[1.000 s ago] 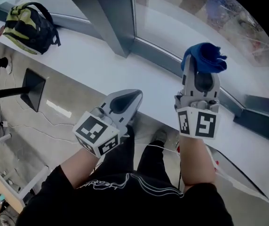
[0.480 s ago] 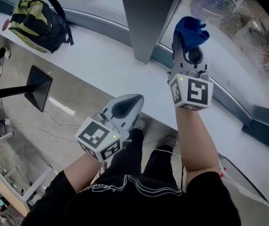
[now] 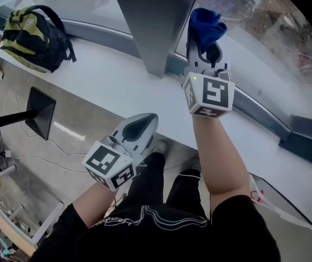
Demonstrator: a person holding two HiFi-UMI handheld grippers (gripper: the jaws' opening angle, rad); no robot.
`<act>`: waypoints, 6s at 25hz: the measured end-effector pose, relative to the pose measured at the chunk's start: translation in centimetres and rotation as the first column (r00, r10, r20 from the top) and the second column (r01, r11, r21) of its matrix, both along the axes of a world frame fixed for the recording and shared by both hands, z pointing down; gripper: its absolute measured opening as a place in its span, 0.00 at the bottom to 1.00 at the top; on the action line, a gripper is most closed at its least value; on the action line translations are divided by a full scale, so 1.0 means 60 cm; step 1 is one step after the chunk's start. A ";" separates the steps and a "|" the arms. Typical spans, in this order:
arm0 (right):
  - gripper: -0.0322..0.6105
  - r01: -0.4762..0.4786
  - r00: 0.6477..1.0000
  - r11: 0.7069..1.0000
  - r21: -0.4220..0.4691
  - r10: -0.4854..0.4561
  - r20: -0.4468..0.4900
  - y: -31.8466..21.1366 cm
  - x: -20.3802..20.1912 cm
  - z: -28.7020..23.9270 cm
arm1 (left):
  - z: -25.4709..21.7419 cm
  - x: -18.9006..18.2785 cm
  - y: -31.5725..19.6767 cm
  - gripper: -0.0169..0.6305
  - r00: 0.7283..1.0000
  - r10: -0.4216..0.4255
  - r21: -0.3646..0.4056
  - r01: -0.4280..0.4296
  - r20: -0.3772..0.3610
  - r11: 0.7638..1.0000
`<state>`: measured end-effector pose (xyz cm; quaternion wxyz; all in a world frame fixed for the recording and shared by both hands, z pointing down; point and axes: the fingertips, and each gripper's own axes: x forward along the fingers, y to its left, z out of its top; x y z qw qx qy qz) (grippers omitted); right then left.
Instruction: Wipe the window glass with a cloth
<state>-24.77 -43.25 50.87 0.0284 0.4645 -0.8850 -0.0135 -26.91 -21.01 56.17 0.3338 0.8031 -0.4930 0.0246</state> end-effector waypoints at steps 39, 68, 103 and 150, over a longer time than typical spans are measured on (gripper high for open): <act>0.20 -0.279 0.960 0.960 0.002 0.279 -0.034 0.055 0.799 0.031 | 0.012 0.673 -0.009 0.03 0.940 0.340 0.001 -0.340 0.036 0.940; 0.20 -0.648 0.761 0.759 -0.064 0.649 0.004 0.096 1.326 0.051 | 0.005 0.984 -0.020 0.03 0.861 0.508 0.007 -0.508 0.026 0.861; 0.20 -0.008 0.997 0.989 -0.147 0.019 0.073 0.102 0.196 0.147 | 0.078 0.116 -0.019 0.03 0.999 0.031 -0.054 -0.029 0.029 0.998; 0.20 -0.192 0.981 0.969 -0.157 0.188 -0.039 0.029 0.491 0.256 | 0.134 0.376 0.000 0.03 0.973 0.230 -0.129 -0.225 0.021 0.966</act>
